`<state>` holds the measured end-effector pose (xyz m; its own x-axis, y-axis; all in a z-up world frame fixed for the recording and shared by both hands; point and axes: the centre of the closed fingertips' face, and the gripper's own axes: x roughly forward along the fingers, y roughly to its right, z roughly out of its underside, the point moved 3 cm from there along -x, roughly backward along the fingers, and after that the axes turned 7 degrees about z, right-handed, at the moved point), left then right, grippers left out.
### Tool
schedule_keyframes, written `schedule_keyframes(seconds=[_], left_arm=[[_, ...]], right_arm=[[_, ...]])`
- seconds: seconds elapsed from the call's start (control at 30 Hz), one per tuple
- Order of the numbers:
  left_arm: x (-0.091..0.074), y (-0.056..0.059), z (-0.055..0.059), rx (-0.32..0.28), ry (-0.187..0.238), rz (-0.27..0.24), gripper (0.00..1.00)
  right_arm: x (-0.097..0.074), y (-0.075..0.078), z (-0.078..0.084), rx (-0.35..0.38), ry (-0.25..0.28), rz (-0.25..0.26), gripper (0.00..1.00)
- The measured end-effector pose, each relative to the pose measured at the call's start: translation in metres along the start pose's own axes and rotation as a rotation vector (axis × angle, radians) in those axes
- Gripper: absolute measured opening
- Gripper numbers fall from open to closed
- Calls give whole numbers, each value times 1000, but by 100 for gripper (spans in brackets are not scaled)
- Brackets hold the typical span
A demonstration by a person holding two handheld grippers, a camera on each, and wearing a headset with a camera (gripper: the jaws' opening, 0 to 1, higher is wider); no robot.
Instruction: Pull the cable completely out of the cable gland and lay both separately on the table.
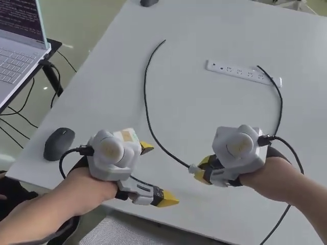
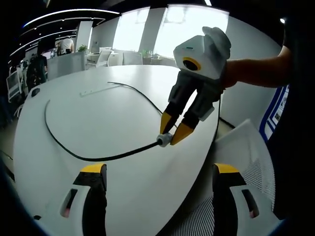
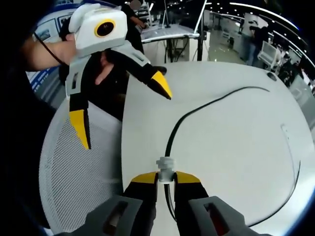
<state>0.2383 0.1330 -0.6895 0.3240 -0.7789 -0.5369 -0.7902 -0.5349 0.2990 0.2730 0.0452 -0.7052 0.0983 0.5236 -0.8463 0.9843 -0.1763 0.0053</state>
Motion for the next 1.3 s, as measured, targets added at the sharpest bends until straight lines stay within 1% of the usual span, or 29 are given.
schedule_keyframes(seconds=[0.03,0.07,0.17,0.23,0.33,0.47,0.53,0.6,0.7,0.8,0.9,1.03,1.13,1.23,1.3], left_arm=[[1,1,-1,4,-1,1,89],[2,3,-4,14,-2,3,89],[6,8,-13,26,3,8,88],[8,10,-16,29,6,12,88],[12,14,-21,29,8,19,87],[17,21,-29,33,20,34,85],[20,24,-32,48,24,44,85],[23,26,-34,52,18,49,84],[29,31,-37,61,22,68,84],[35,36,-38,71,16,89,81],[40,42,-40,94,8,105,80],[46,46,-40,117,-7,129,77],[48,48,-41,121,-5,149,73],[50,50,-42,110,-7,167,67],[51,51,-44,107,1,174,66]], right_arm=[[-2,0,1,6,6,-1,6],[-5,0,2,7,10,-4,6],[-13,-4,5,-15,13,-11,6],[-19,-3,5,-32,26,-3,6],[-26,-4,7,-36,36,-6,6],[-34,-8,11,-58,36,-12,6],[-38,-11,13,-76,35,-16,6],[-42,-13,13,-94,34,-17,6],[-48,-16,14,-113,37,-24,6],[-54,-18,15,-134,34,-27,6],[-58,-19,16,-151,37,-31,6],[-60,-21,18,-176,39,-35,6],[-61,-23,20,-205,33,-40,6],[-62,-25,19,-220,32,-44,6],[-62,-24,19,-224,33,-45,6]])
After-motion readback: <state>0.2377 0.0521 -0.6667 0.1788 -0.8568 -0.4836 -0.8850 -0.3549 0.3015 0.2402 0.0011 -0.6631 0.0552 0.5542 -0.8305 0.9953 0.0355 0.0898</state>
